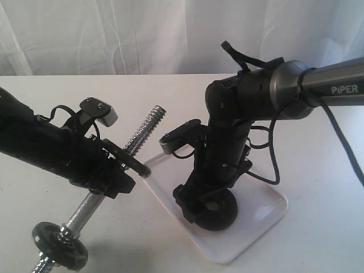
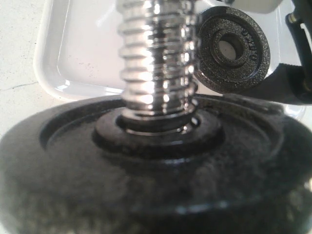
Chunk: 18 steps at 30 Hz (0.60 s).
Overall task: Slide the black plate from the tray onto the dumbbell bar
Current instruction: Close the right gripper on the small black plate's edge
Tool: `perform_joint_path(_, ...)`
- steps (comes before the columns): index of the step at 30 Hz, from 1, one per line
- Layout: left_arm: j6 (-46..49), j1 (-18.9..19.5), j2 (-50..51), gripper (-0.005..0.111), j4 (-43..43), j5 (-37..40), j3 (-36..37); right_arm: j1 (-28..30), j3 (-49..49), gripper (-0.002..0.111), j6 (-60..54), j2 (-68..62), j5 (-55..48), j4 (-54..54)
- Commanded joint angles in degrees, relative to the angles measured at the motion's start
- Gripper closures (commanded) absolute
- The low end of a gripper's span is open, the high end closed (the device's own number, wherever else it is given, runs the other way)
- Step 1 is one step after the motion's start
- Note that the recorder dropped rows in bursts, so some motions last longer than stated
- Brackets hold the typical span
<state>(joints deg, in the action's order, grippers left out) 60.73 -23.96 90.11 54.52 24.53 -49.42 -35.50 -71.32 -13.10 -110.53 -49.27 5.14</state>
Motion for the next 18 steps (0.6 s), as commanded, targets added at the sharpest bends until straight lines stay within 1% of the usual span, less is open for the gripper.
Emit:
perform_joint_path(1,0.3,-0.2,-2.8,0.107,5.7,1.4,-1.4,0.0,-0.2,0.007,0.3,-1.1,-0.3,-0.2)
perform_joint_path(10,0.3,-0.2,-2.8,0.107,5.7,1.4,-1.4,0.0,-0.2,0.007,0.3,-4.4,-1.3,-0.2)
perform_joint_path(18,0.3,-0.2,-2.8,0.107,5.7,0.6,-1.4,0.0,-0.2,0.008,0.3,-4.6,-2.0,-0.9)
